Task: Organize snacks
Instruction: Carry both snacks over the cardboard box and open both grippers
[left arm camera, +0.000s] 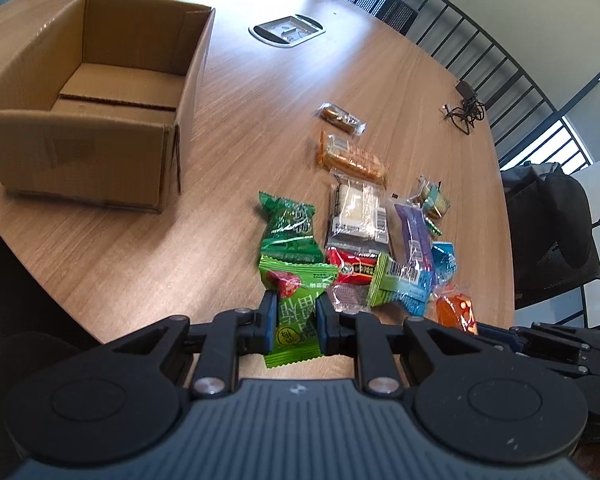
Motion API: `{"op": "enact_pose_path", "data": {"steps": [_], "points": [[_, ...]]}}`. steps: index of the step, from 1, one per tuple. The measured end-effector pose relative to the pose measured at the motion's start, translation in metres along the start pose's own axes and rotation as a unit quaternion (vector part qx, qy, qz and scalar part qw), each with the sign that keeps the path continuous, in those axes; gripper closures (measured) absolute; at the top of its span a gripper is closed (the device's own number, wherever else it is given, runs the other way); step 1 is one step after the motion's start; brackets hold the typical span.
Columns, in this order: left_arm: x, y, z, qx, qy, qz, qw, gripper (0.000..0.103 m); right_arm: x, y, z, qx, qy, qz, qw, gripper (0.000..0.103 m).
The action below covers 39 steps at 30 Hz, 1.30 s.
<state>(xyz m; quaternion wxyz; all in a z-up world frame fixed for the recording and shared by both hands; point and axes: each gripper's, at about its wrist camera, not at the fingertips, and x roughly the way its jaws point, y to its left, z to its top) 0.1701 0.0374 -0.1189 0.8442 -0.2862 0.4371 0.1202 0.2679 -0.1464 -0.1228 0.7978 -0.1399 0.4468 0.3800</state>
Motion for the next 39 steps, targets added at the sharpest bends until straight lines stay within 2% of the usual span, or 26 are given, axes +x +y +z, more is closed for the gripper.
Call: {"op": "enact_pose_path", "data": {"steps": [9, 17, 25, 39], "points": [[-0.026, 0.008, 0.026, 0.011, -0.040, 0.002, 0.9991, 0.084, -0.020, 0.031, 0.028, -0.014, -0.039, 0.013, 0.999, 0.085], [-0.051, 0.030, 0.053, 0.006, -0.082, 0.011, 0.9966, 0.084, -0.024, 0.061, 0.052, -0.037, -0.058, 0.019, 0.997, 0.085], [-0.065, 0.059, 0.075, -0.008, -0.106, 0.027, 0.9940, 0.084, -0.008, 0.088, 0.081, -0.042, -0.071, 0.029, 0.996, 0.085], [-0.073, 0.121, 0.113, -0.036, -0.120, 0.055, 0.9906, 0.084, 0.032, 0.141, 0.122, -0.050, -0.081, 0.087, 0.992, 0.085]]}}
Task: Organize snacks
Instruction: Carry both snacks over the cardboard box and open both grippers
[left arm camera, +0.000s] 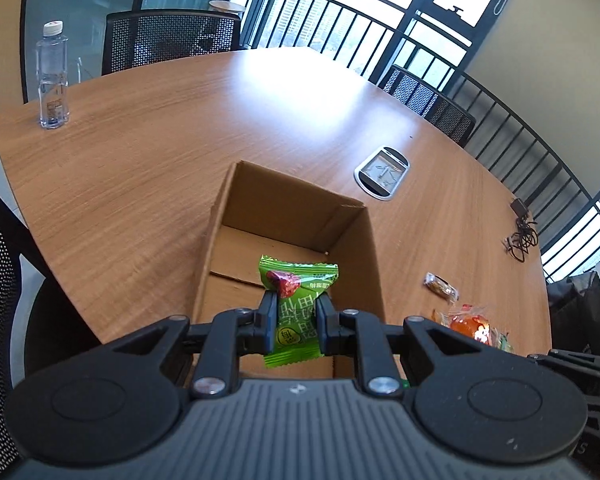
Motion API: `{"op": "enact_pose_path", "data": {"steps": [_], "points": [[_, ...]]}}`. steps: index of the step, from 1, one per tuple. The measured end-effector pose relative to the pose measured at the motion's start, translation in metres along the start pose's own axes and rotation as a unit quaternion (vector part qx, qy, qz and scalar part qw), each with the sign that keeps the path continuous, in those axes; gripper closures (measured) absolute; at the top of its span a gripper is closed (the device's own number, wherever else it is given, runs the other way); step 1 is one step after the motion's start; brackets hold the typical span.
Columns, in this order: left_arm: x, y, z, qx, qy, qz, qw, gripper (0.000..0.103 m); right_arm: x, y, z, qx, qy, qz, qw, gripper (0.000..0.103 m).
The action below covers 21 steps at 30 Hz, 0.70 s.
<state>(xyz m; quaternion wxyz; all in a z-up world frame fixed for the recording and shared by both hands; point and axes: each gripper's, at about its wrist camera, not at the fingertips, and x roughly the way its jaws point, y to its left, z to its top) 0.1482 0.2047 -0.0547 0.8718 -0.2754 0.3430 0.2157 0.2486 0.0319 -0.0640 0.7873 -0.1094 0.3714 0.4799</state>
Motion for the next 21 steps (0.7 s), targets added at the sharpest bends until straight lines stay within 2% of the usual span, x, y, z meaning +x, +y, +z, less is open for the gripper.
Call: {"op": "enact_pose_path", "data": {"steps": [10, 11, 13, 19, 21], "points": [[0.034, 0.013, 0.016, -0.010, 0.011, 0.007, 0.9999, 0.083, 0.032, 0.006, 0.011, 0.026, -0.007, 0.007, 1.000, 0.085], [0.034, 0.013, 0.016, -0.010, 0.008, 0.014, 0.9998, 0.080, 0.034, 0.007, 0.011, 0.028, -0.007, 0.008, 1.000, 0.085], [0.034, 0.012, 0.017, -0.009, 0.007, 0.025, 0.9996, 0.080, 0.039, 0.009, 0.012, 0.029, -0.005, 0.010, 1.000, 0.085], [0.026, 0.018, 0.017, -0.016, 0.008, 0.017, 0.9997, 0.071, 0.051, 0.011, 0.013, 0.030, -0.004, 0.016, 0.999, 0.084], [0.022, 0.021, 0.016, -0.019, 0.007, 0.016, 0.9997, 0.066, 0.052, 0.011, 0.013, 0.036, -0.009, 0.011, 0.999, 0.077]]}}
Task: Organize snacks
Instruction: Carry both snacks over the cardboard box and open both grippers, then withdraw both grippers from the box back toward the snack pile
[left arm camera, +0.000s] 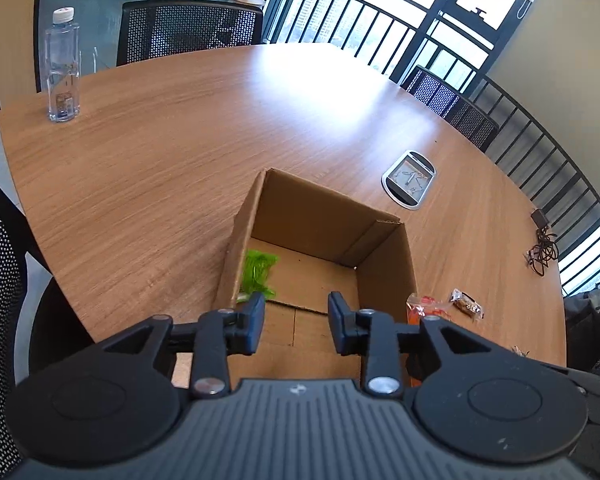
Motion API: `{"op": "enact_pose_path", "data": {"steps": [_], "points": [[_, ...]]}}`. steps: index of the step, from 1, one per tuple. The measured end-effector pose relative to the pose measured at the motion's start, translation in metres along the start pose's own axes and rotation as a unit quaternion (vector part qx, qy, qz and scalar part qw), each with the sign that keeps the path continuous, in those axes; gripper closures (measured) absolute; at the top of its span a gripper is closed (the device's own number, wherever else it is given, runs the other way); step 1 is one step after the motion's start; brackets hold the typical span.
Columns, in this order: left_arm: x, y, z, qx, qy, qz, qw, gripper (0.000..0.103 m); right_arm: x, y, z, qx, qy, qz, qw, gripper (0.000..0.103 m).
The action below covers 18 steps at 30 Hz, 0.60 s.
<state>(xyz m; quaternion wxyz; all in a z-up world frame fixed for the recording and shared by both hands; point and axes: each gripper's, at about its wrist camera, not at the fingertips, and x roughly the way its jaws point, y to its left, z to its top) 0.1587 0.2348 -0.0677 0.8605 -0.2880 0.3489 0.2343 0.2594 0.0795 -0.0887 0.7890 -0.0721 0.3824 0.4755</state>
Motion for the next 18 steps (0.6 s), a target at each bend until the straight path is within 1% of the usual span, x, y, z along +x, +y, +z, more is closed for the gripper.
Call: {"op": "enact_pose_path", "data": {"steps": [1, 2, 3, 5, 7, 10, 12, 14, 16, 18], "points": [[-0.002, 0.002, 0.000, -0.002, -0.001, -0.001, 1.0000, 0.060, -0.001, 0.000, 0.000, 0.003, -0.004, 0.001, 1.000, 0.071], [-0.005, 0.003, 0.000, -0.003, -0.003, -0.003, 1.0000, 0.054, -0.003, 0.000, 0.000, 0.002, -0.007, 0.005, 1.000, 0.060], [-0.007, 0.004, 0.000, -0.003, -0.004, -0.003, 1.0000, 0.050, -0.006, 0.001, 0.000, -0.003, -0.010, 0.007, 1.000, 0.055], [-0.012, 0.004, 0.000, -0.003, -0.006, -0.005, 1.0000, 0.037, -0.012, 0.000, 0.002, -0.008, -0.008, 0.006, 1.000, 0.054], [-0.017, 0.001, -0.001, 0.000, -0.011, -0.006, 0.9999, 0.030, -0.021, -0.004, 0.001, -0.006, -0.006, 0.000, 1.000, 0.048], [-0.025, -0.004, -0.003, 0.001, -0.014, -0.008, 0.9999, 0.024, -0.040, -0.012, -0.001, -0.016, -0.004, -0.008, 1.000, 0.041], [-0.028, -0.010, -0.005, 0.008, -0.011, -0.012, 0.9998, 0.019, -0.052, -0.019, -0.005, -0.019, 0.001, -0.013, 1.000, 0.032], [-0.029, -0.017, -0.008, 0.016, -0.006, -0.018, 0.9997, 0.013, -0.064, -0.026, -0.009, -0.019, 0.004, -0.024, 1.000, 0.031], [-0.030, -0.026, -0.014, 0.023, -0.002, -0.026, 0.9994, 0.010, -0.075, -0.033, -0.013, -0.017, 0.004, -0.036, 0.999, 0.026], [-0.032, -0.034, -0.019, 0.030, -0.001, -0.031, 0.9991, 0.006, -0.086, -0.039, -0.017, -0.008, -0.003, -0.047, 0.999, 0.018]]}}
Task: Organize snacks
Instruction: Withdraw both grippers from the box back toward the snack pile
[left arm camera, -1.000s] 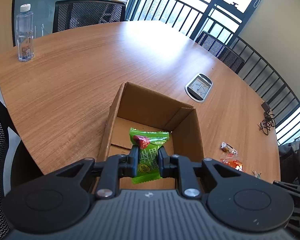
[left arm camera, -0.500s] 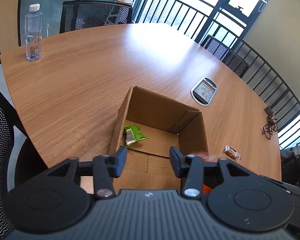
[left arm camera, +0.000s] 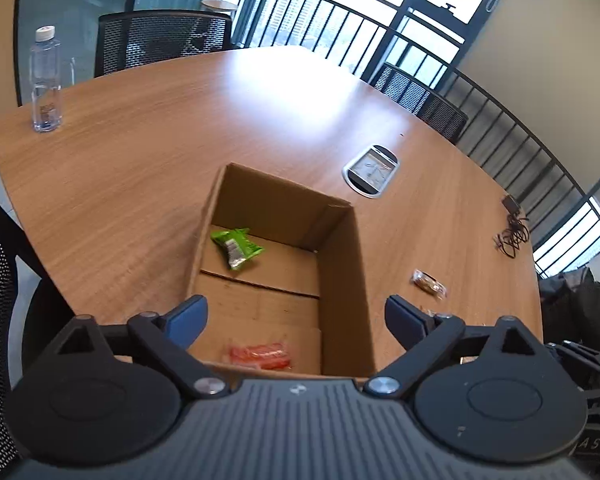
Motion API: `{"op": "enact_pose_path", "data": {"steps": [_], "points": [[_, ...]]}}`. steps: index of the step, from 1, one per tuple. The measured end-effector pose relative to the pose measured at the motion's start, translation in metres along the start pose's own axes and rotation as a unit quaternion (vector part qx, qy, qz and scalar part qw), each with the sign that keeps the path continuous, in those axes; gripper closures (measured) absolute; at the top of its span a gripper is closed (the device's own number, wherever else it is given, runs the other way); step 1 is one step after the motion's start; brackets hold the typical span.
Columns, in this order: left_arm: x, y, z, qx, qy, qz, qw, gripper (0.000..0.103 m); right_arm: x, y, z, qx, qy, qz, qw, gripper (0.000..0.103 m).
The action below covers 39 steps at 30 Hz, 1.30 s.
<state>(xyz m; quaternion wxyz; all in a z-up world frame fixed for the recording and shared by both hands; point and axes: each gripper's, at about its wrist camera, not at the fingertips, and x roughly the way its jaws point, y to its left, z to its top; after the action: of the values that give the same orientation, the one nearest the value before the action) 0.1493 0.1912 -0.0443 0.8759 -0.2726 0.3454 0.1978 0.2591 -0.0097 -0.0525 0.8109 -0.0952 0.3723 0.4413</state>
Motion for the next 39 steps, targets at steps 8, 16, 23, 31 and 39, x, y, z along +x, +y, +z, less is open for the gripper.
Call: {"op": "enact_pose_path", "data": {"steps": [8, 16, 23, 31, 39], "points": [[-0.002, -0.028, -0.015, 0.023, 0.009, -0.026, 0.9994, 0.000, -0.029, -0.017, -0.023, 0.013, -0.016, -0.033, 0.999, 0.005], [-0.005, -0.048, -0.028, 0.037, 0.009, -0.041, 0.9984, 0.000, -0.047, -0.039, -0.044, 0.028, -0.025, -0.049, 0.998, 0.001], [-0.010, -0.066, -0.038, 0.063, 0.004, -0.054, 0.9965, 0.000, -0.061, -0.055, -0.057, 0.035, -0.030, -0.067, 0.997, 0.001], [-0.009, -0.091, -0.047, 0.090, 0.020, -0.063, 0.9938, 0.000, -0.077, -0.070, -0.073, 0.036, -0.026, -0.069, 0.997, 0.001], [0.001, -0.114, -0.069, 0.109, 0.045, -0.085, 0.9894, 0.000, -0.086, -0.088, -0.090, 0.054, -0.021, -0.077, 0.995, 0.002]]}}
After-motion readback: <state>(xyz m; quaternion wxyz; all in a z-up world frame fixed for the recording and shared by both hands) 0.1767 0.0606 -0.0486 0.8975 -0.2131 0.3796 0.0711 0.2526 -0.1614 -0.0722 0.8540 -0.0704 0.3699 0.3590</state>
